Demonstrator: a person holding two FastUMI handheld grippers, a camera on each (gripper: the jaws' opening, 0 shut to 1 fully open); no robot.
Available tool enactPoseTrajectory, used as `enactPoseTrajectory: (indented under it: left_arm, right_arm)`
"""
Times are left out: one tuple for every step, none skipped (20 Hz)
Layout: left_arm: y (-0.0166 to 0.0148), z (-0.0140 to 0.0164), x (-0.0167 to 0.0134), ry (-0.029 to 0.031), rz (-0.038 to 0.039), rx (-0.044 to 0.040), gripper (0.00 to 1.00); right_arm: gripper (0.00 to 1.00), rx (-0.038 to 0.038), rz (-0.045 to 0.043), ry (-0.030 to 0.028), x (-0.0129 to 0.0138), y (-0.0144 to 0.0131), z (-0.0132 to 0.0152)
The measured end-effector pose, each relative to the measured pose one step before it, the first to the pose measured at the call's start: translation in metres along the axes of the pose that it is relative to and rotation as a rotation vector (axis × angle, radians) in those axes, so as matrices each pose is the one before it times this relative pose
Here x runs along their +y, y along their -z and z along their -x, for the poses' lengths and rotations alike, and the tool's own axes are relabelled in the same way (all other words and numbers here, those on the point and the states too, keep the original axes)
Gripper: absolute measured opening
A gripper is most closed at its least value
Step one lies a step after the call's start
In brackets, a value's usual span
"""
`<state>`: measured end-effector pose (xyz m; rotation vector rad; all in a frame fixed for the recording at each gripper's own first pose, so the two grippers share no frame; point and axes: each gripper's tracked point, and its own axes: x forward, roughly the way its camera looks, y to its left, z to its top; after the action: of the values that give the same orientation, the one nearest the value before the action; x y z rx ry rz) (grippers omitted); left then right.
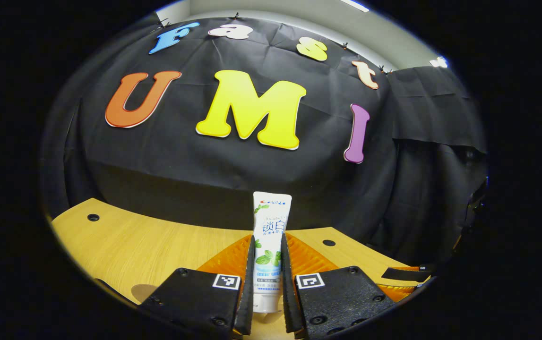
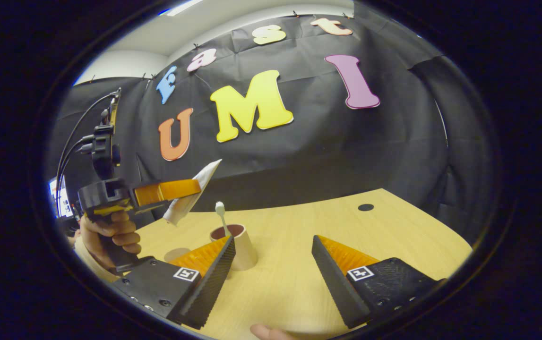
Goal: Put the toothbrush and toothpaste on the desktop into the cup, then pick up the cup and place it on the coaster on the desktop.
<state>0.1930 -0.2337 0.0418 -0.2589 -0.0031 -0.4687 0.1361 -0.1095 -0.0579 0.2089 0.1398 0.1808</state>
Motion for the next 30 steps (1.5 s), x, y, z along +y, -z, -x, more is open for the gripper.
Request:
enactPoseTrajectory:
  left_arm:
    - [-0.00107, -0.00699, -0.00426, 0.01641, -0.00705, -0.01249, 0.29]
    - [0.0005, -0.00489, -0.00423, 0.02246, 0.00206, -0.00869, 0.33]
    - [0.00199, -0.00541, -0.00396, 0.01948, 0.00542, -0.00475, 0.29]
    - [0.00153, -0.00486, 0.00007, 0.00719, 0.00975, -0.00651, 0.29]
    - [0.0045, -0.00409, 0.00122, 0.00529, 0.00911, 0.00555, 0.29]
    - [0.0075, -0.00261, 0.00074, 0.00134, 0.00673, 0.01312, 0.29]
    - [0.0068, -0.00301, 0.00207, 0.00333, 0.0086, 0.01514, 0.29]
    - [0.00527, -0.00131, 0.00181, 0.0107, 0.01096, 0.01518, 0.29]
    - [0.0049, -0.00248, 0.00067, 0.01182, 0.00617, 0.01436, 0.29]
    - [0.00544, -0.00273, -0.00043, 0.00972, -0.00395, 0.01285, 0.29]
    - [0.00326, -0.00254, 0.00124, 0.00725, -0.00483, 0.0072, 0.29]
    - [0.00016, -0.00182, 0.00246, 0.00471, -0.00377, -0.0014, 0.29]
    - [-0.00019, -0.00042, 0.00055, 0.00407, -0.00022, -0.00563, 0.29]
    - [0.00239, -0.00022, -0.00024, 0.00213, -0.00285, -0.00158, 0.29]
    - [0.00131, 0.00019, 0.00129, -0.00719, -0.00322, 0.00182, 0.29]
    - [0.00171, -0.00229, 0.00042, -0.00249, 0.00001, 0.00325, 0.29]
    - [0.00193, -0.00109, -0.00003, 0.00176, 0.00358, 0.00591, 0.3]
    - [0.00394, -0.00113, 0.00131, -0.00314, 0.0052, 0.00888, 0.31]
    - [0.00295, -0.00064, 0.00061, 0.00006, 0.00064, 0.0108, 0.31]
    - [0.00036, -0.00034, 0.00233, -0.00477, -0.00036, 0.00048, 0.31]
    - [-0.00154, -0.00014, 0.00113, -0.00428, 0.00196, -0.00374, 0.31]
    - [0.0015, -0.00059, 0.0021, -0.00021, 0.00217, 0.00058, 0.31]
    - [0.00041, -0.0003, 0.00169, -0.00156, 0.00122, -0.00084, 0.31]
    - [0.00072, -0.00081, 0.00053, -0.0025, -0.00136, 0.00169, 0.33]
    - [0.0018, -0.00074, 0.0012, -0.0059, -0.0065, 0.00646, 0.33]
    - [0.00394, 0.00007, 0.00166, -0.00689, -0.00869, 0.00924, 0.33]
    - [0.00335, -0.00085, -0.00015, 0.00059, -0.00308, 0.01202, 0.33]
    - [0.00263, 0.00218, -0.00013, -0.00368, 0.00015, 0.01279, 0.34]
    - [-0.00096, 0.002, 0.00113, -0.00838, -0.0077, -0.00121, 0.27]
    - [0.00122, 0.00046, 0.00069, -0.00393, -0.0035, 0.00562, 0.35]
  right_arm:
    - [0.97, 0.00028, 0.00781, 0.00559, -0.0036, 0.00153, 0.00183]
    - [0.97, 0.00188, 0.00134, 0.00235, -0.00252, 0.00156, 0.0003]
    - [0.97, 0.00302, -0.0022, 0.00007, -0.00189, 0.00234, 0.00127]
    - [0.97, 0.00595, -0.00328, -0.00527, -0.00052, 0.00205, -0.00004]
    - [0.97, 0.01021, 0.00187, -0.00029, -0.00147, 0.0034, -0.00125]
    - [0.97, 0.00796, 0.00824, 0.00561, -0.00265, 0.00223, -0.00001]
    - [0.97, 0.0064, 0.00998, 0.00436, -0.00186, 0.0023, 0.00042]
    - [0.97, 0.00183, 0.00361, 0.00225, -0.00058, 0.00124, 0.00009]
    - [0.97, 0.00202, -0.00031, -0.0011, 0.00096, 0.00138, -0.00105]
    - [0.97, 0.00232, -0.00365, -0.00017, 0.00033, 0.00123, -0.00042]
    - [0.97, 0.00303, -0.00136, -0.00144, 0.0002, 0.00159, -0.00041]
    - [0.97, 0.00032, 0.00015, 0.0002, 0.00006, -0.00016, -0.00007]
    - [0.97, 0.0008, 0.00028, 0.00066, 0.00025, 0.00063, -0.0009]
    - [0.97, 0.00204, 0.00071, 0.00295, -0.00058, 0.00085, -0.00005]
    - [0.97, 0.00191, -0.00029, 0.00532, -0.00156, 0.00071, -0.00055]
    - [0.97, 0.00135, -0.00252, 0.00119, -0.00075, -0.00002, -0.00083]
    - [0.97, 0.0019, -0.00409, 0.00027, 0.00059, 0.00075, -0.00013]
    - [0.97, 0.00224, -0.00448, 0.00255, -0.00062, 0.00035, -0.00123]
    - [0.97, 0.00144, -0.00157, 0.00044, -0.00005, 0.00116, -0.00051]
    - [0.97, 0.00108, 0.00061, 0.00267, -0.00016, 0.00002, -0.00052]
    - [0.97, 0.00066, 0.00015, 0.00208, 0.00008, 0.00091, -0.0009]
    - [0.97, 0.0021, -0.00062, -0.00198, 0.00075, 0.00012, -0.00021]
    - [0.97, 0.00192, 0.00079, -0.00015, 0.00107, 0.00157, -0.00029]
    - [0.97, 0.00218, 0.00131, -0.0009, 0.00047, 0.00055, -0.00056]
    - [0.97, 0.00256, 0.00131, -0.00061, 0.00025, 0.0011, 0.00022]
    - [0.97, 0.00088, 0.00053, 0.00123, -0.0002, 0.00076, -0.00039]
    - [0.97, 0.00118, -0.00145, 0.00256, -0.00027, 0.00049, -0.00136]
    - [0.97, 0.00172, -0.00387, 0.00105, -0.00025, -0.00023, -0.00067]
    - [0.97, 0.00107, -0.00319, -0.00096, 0.00076, 0.00099, 0.0004]
    - [0.97, 0.00127, -0.00036, 0.00104, 0.00076, -0.00037, 0.00014]
